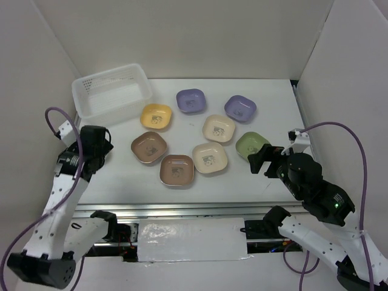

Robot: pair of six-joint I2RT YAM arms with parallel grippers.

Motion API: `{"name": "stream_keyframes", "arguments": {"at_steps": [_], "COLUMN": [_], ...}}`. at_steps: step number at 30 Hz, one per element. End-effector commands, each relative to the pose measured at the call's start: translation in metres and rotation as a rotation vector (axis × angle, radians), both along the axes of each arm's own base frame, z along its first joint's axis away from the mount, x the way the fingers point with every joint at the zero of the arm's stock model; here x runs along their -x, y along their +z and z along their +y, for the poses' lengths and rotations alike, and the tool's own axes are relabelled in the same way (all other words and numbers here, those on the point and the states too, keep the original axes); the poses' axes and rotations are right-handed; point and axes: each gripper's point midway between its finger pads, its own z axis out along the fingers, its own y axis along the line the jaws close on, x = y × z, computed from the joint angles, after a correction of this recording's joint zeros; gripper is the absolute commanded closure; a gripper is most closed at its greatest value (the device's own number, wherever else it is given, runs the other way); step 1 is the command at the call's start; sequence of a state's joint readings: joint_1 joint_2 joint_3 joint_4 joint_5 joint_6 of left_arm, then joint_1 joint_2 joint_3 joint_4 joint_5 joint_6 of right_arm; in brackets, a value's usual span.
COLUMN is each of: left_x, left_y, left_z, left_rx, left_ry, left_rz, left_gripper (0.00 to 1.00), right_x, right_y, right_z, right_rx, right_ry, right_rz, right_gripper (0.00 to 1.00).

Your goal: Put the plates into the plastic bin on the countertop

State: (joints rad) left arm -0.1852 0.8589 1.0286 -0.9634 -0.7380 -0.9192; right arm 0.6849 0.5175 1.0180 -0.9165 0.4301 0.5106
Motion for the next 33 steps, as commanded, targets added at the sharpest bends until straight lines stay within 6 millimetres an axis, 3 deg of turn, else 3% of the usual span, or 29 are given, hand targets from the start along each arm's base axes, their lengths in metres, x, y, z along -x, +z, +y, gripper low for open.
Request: {"name": "stream_keyframes", "arguments": {"at_steps": [1, 5, 7, 10, 18, 23, 25, 27, 28, 29, 31, 32, 33], "left_x": [-0.036, -0.055, -0.069, -0.072, -0.076, -0.075, -0.073, -0.067, -0.066, -0.058, -0.051, -0.037, -0.033], "left_y": [-0.033, -0.078, -0.106, -0.136, -0.184, -0.212, -0.218, -0.224, -0.222, -0.225, -0.217, -0.222, -0.213], "left_z": [-0.008, 0.029, 0.031, 0.043, 0.057, 0.052, 0.048, 0.044, 0.043, 0.041, 0.041, 0.037, 0.038], "left_rx": [0.215, 0.366, 0.454, 0.481, 0.514, 0.535, 0.551, 0.563, 0.573, 0.575, 0.577, 0.579, 0.581], "left_ry": [0.103, 0.363, 0.413, 0.526, 0.639, 0.671, 0.67, 0.678, 0.675, 0.684, 0.693, 0.706, 0.709], "left_rz": [-0.004, -0.008, 0.022, 0.087, 0.001, 0.052, 0.072, 0.072, 0.058, 0.074, 0.052, 0.075, 0.044], "left_gripper": [0.01, 0.01, 0.04, 0.05, 0.01, 0.04, 0.12, 0.3, 0.54, 0.7, 0.94, 0.97, 1.0], "right_x": [-0.005, 0.005, 0.007, 0.012, 0.016, 0.016, 0.015, 0.015, 0.016, 0.016, 0.017, 0.017, 0.018], "right_y": [0.007, 0.009, 0.003, -0.003, -0.008, -0.013, -0.013, -0.01, -0.008, -0.006, -0.005, -0.003, -0.002], "right_z": [0.023, 0.06, 0.065, 0.073, 0.088, 0.094, 0.093, 0.092, 0.092, 0.091, 0.091, 0.092, 0.092], "right_rx": [-0.041, -0.142, -0.151, -0.166, -0.164, -0.159, -0.153, -0.156, -0.158, -0.162, -0.167, -0.172, -0.173], "right_ry": [0.093, 0.27, 0.296, 0.338, 0.417, 0.436, 0.427, 0.421, 0.424, 0.425, 0.425, 0.428, 0.431], "right_rz": [-0.028, -0.034, -0.026, -0.002, 0.008, 0.02, 0.017, 0.01, 0.007, 0.0, -0.002, -0.007, -0.006], "right_gripper": [0.0, 0.0, 0.0, 0.0, 0.0, 0.0, 0.0, 0.0, 0.0, 0.0, 0.0, 0.0, 0.0]}}
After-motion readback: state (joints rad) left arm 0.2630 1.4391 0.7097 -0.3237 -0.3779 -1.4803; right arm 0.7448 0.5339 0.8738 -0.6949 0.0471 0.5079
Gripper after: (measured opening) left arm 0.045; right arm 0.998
